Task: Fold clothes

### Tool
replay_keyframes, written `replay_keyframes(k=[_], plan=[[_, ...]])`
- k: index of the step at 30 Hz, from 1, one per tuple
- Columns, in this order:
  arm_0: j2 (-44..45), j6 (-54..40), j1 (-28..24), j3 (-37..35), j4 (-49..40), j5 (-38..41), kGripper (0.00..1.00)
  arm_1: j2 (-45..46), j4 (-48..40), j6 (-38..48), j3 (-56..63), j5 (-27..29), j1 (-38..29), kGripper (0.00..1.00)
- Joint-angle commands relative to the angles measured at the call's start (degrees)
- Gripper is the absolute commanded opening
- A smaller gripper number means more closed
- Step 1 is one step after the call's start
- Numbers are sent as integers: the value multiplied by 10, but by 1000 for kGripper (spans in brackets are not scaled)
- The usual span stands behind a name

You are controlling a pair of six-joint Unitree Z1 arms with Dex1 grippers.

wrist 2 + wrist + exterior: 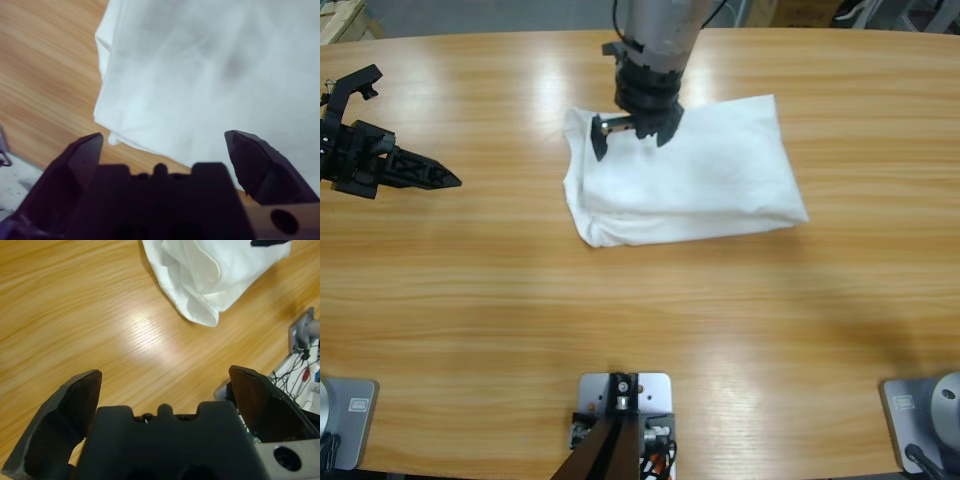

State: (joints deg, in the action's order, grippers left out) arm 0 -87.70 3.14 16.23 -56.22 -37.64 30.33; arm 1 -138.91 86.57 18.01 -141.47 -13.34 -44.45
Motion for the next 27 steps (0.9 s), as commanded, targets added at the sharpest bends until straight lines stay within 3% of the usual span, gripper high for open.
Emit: replay_keyframes(k=[1, 6, 19, 24, 27], plan=[[1, -3, -7, 21, 6, 7, 996, -37, 40, 31, 30, 39, -42, 1000], [3, -3, -7, 21, 5, 7, 996, -51, 42, 63, 41, 100, -55, 1000], [4, -3, -6, 21, 5, 7, 996, -83, 47, 71, 39, 122, -75, 1000], [20, -3, -7, 26, 5, 5, 996, 28, 24, 83, 103, 157, -72, 1000], [19, -3, -7, 26, 5, 4, 996, 162, -82, 68, 241, 123, -51, 1000]])
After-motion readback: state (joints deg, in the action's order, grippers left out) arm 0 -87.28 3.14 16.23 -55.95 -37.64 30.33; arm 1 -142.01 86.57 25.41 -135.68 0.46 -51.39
